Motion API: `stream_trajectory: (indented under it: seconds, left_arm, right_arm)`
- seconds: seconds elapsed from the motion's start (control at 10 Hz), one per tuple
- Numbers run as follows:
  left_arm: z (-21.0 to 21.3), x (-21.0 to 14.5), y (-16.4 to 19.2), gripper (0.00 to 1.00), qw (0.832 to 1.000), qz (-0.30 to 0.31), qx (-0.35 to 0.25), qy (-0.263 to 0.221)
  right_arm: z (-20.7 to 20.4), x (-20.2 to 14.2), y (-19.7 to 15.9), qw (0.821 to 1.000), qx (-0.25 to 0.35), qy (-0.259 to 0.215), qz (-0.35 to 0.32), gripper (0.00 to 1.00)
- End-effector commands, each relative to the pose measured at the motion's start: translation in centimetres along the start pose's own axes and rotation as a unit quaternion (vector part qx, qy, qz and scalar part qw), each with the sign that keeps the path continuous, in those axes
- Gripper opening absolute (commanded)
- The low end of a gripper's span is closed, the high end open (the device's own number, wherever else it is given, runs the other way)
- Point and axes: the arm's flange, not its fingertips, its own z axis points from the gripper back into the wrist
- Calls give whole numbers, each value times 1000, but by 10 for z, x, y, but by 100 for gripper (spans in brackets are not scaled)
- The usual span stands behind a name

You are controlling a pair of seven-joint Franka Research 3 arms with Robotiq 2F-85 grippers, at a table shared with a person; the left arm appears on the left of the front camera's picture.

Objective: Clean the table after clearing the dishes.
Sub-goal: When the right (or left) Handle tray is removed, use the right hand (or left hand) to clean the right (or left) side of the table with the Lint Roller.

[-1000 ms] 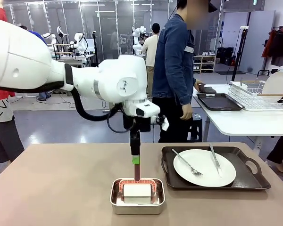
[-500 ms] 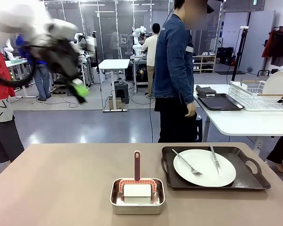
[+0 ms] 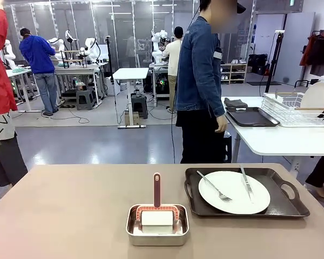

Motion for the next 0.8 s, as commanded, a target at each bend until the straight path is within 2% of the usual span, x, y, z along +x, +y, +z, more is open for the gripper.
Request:
stream_trajectory:
  seconds: [0.0, 0.1, 0.3, 0.5, 0.6, 0.7]
  left_arm:
    - [29, -29, 28, 100, 972, 16, 30, -231]
    - [46, -46, 37, 100, 964, 12, 63, -256]
    - [66, -69, 69, 100, 942, 63, 154, -292]
    - [63, -69, 92, 100, 932, 80, 179, -304]
    - [87, -80, 74, 100, 944, 67, 135, -293]
    - [87, -80, 74, 100, 944, 67, 135, -293]
  right_arm:
    - [1, -1, 3, 1000, 1, 0, 1, 100]
    - [1, -1, 3, 1000, 1, 0, 1, 100]
    - [1, -1, 3, 1000, 1, 0, 1, 100]
    - [1, -1, 3, 1000, 1, 0, 1, 100]
    - [1, -1, 3, 1000, 1, 0, 1, 100]
    - [1, -1, 3, 1000, 1, 0, 1, 100]
